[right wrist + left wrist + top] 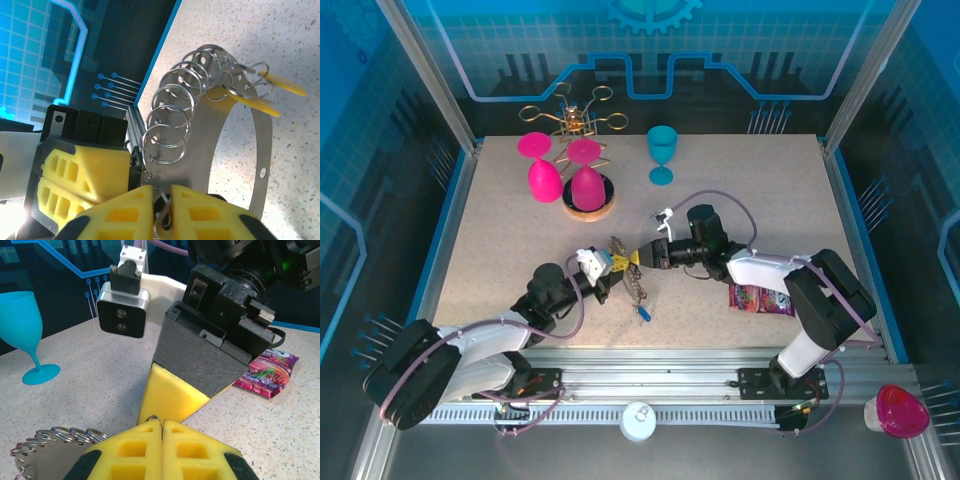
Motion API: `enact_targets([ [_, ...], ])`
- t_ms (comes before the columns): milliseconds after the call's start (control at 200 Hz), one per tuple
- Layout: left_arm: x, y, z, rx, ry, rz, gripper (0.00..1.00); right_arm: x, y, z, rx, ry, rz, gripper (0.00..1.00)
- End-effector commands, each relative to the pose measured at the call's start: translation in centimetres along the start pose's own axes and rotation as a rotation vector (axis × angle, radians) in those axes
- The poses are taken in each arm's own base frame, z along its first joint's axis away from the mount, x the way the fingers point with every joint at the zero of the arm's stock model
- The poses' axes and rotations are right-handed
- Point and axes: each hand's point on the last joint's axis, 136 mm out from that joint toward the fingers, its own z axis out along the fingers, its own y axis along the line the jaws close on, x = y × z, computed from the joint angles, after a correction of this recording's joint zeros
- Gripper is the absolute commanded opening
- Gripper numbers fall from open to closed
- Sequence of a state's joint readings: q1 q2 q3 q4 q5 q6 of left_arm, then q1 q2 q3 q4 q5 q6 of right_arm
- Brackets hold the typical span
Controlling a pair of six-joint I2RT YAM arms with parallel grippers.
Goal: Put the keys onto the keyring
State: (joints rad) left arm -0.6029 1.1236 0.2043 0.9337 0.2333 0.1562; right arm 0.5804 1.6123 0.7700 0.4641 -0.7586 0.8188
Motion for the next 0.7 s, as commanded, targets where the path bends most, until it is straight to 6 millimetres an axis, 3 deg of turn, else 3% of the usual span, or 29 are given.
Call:
enact_targets([
  [0, -4.7, -1.5, -0.5, 0.079, -0.173, 0.060, 0.00, -1.3, -0.7, -1.0, 0.050, -0.074, -0.010, 0.30],
  [265, -4.4, -1.4, -0.4, 0.074, -0.161, 0.054, 0.00, -1.9, 2.4, -2.4, -0.012, -0.115, -0.096, 0.50],
  [455, -4.7, -1.3, -0.4, 0.074, -0.172, 0.051, 0.00, -1.6, 3.7, -4.6, -0.006, -0.144, -0.209, 0.65],
  [545, -5.0, -1.3, -0.4, 0.076, -0.184, 0.043, 0.00, -1.3, 3.8, -5.7, 0.038, -0.145, -0.303, 0.65],
  [695, -5.1, -1.6, -0.4, 0.097, -0.194, 0.030, 0.00, -0.9, 2.7, -7.4, 0.204, -0.157, -0.628, 0.57],
])
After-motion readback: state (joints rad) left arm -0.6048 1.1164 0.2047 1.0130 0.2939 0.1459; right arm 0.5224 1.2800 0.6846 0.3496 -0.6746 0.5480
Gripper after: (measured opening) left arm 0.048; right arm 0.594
